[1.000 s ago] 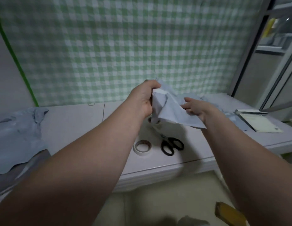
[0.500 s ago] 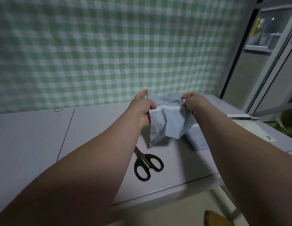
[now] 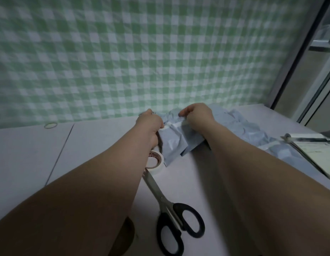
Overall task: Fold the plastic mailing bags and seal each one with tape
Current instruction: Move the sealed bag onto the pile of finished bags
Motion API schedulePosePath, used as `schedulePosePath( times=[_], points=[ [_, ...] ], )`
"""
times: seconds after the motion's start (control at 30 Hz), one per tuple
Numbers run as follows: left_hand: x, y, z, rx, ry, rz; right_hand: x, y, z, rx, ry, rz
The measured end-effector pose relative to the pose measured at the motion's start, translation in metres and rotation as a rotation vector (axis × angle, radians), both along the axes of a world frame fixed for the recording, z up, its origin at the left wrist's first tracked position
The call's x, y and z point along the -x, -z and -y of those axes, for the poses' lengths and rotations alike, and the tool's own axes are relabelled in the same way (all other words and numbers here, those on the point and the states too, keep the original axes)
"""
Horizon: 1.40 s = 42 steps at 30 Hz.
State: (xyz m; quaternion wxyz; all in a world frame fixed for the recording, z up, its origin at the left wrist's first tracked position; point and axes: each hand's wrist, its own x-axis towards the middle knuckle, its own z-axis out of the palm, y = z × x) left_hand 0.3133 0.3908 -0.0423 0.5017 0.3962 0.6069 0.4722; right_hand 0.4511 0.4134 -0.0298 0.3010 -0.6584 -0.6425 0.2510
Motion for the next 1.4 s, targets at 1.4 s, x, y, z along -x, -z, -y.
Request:
schedulePosePath(
  times=[1.4],
  points=[
    [0.101, -0.026, 0.139, 0.019, 0.135, -0.422, 0.093, 0.029, 0.166, 0.026, -0.178, 0.490]
  ],
)
